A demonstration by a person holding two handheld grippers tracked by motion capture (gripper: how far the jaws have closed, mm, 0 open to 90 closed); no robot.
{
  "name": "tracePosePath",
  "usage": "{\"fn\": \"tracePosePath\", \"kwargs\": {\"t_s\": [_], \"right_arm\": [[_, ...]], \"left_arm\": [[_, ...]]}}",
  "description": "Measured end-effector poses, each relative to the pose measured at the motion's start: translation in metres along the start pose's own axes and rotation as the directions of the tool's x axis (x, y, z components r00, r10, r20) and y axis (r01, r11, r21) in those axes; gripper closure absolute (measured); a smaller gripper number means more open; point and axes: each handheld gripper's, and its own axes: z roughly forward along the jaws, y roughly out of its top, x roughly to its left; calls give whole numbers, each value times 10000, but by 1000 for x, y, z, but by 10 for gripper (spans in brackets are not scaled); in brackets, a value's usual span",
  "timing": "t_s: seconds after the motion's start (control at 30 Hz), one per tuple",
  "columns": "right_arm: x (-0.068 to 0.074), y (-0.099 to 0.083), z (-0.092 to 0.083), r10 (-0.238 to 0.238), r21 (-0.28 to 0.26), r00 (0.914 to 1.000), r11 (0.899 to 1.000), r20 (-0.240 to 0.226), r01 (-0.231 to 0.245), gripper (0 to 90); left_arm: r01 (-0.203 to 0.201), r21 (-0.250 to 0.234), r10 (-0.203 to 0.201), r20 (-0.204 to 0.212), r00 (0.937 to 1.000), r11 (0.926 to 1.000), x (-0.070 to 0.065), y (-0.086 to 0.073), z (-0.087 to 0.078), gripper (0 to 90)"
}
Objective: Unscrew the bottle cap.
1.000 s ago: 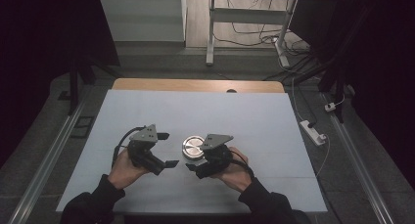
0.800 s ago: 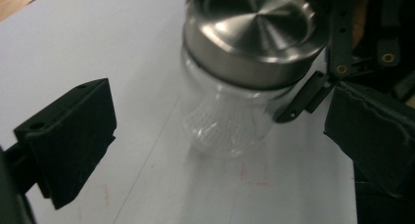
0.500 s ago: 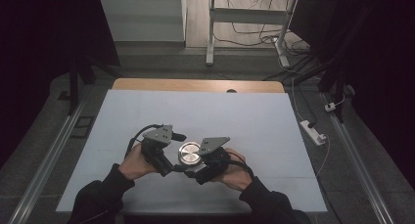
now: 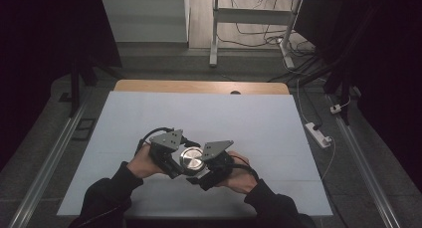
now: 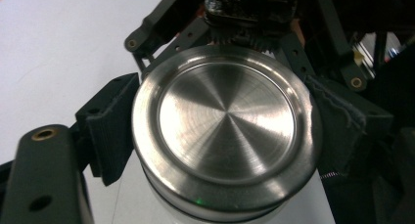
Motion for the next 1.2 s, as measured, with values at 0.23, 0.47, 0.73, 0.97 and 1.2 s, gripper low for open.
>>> {"fn": "tracePosePath", "kwargs": {"t_s": [0.23,0.47,0.73,0.97,1.2], "right_arm": [[-6,-2,-1,597,92,9931,9981,1014,-609,151],[-10,-3,-1,1361,-100,9701,9905,2008,-1369,151],[-10,-3,-5,1510,-438,9698,9884,1918,-1453,151],[-4,-1,-3,728,-259,9952,9971,661,-712,151],[5,1,-1,63,-113,10000,9999,20,-63,151]], "left_arm": [[1203,-54,-1189,-2018,9722,9927,-6,6,11,194],[2176,-410,-2184,-3404,9145,9752,-10,13,22,190],[2079,-898,-2235,-2309,9470,9740,-3,15,-1,18],[533,304,-503,-925,9944,9981,-6,8,-16,40],[-180,510,190,-201,9996,9985,-10,6,-10,115]]}}
